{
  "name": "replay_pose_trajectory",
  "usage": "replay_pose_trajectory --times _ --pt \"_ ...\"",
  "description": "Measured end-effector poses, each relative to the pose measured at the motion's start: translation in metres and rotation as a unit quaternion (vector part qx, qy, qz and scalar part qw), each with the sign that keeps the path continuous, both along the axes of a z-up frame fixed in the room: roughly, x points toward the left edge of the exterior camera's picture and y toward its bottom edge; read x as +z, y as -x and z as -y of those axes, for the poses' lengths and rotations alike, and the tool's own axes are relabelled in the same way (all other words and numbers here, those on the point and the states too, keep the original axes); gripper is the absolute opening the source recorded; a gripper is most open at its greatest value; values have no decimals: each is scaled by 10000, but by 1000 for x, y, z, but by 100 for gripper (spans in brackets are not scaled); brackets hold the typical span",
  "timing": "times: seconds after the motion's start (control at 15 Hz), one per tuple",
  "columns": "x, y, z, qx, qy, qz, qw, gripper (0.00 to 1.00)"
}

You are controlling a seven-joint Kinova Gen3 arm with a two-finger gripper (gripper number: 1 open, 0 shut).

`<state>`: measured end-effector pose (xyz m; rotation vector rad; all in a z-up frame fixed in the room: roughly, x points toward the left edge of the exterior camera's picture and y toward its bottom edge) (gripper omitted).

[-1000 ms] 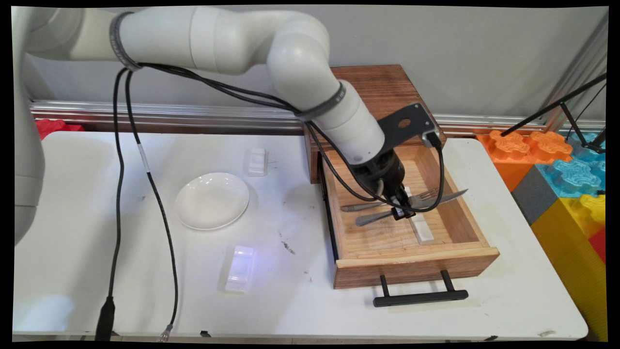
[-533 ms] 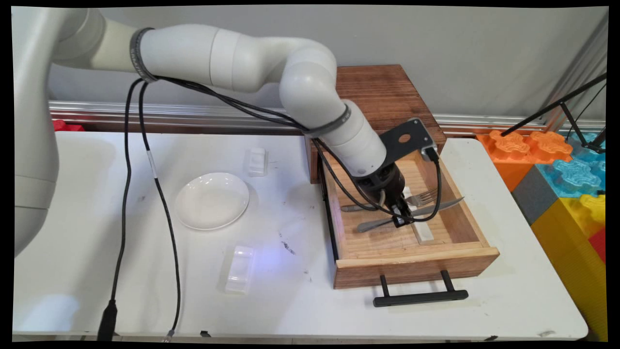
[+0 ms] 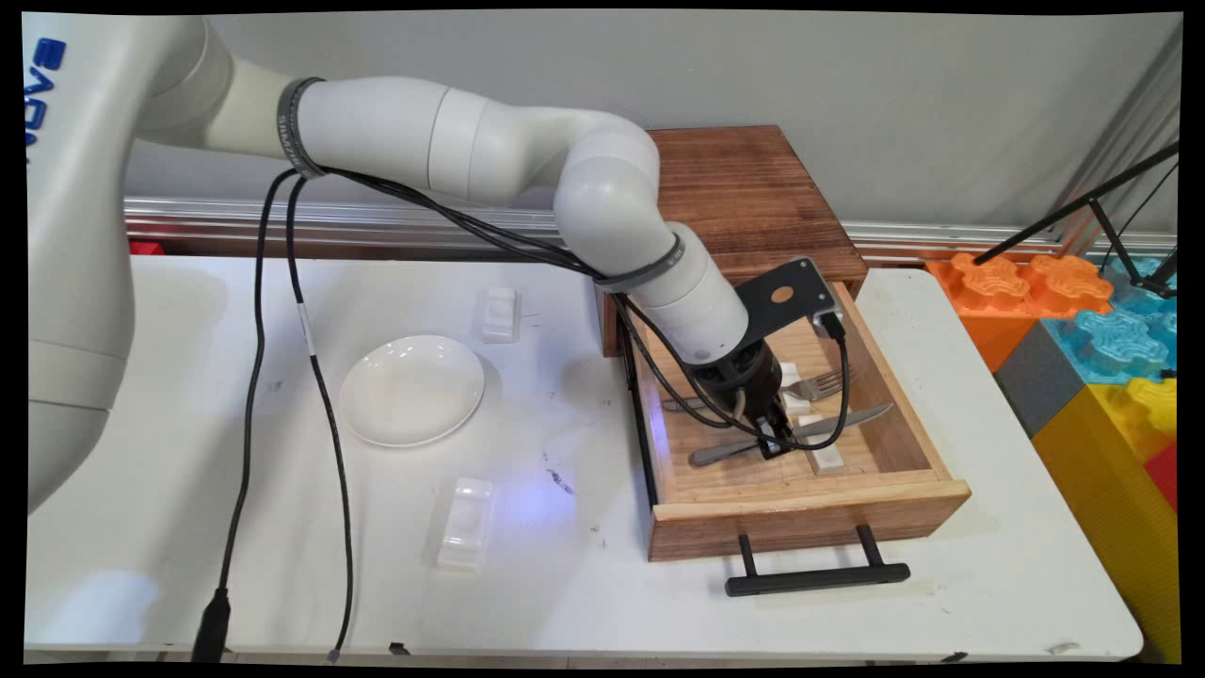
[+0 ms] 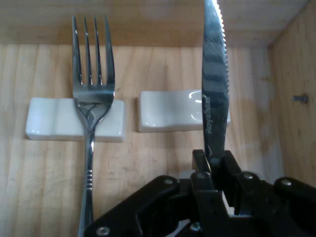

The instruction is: Place the picked object into the drawer

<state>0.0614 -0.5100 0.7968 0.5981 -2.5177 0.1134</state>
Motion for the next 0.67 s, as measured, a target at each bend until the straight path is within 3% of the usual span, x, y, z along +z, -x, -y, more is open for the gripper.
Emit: replay_pose_trajectory --times 0.67 --pt "-15 2 2 -5 -56 31 10000 0"
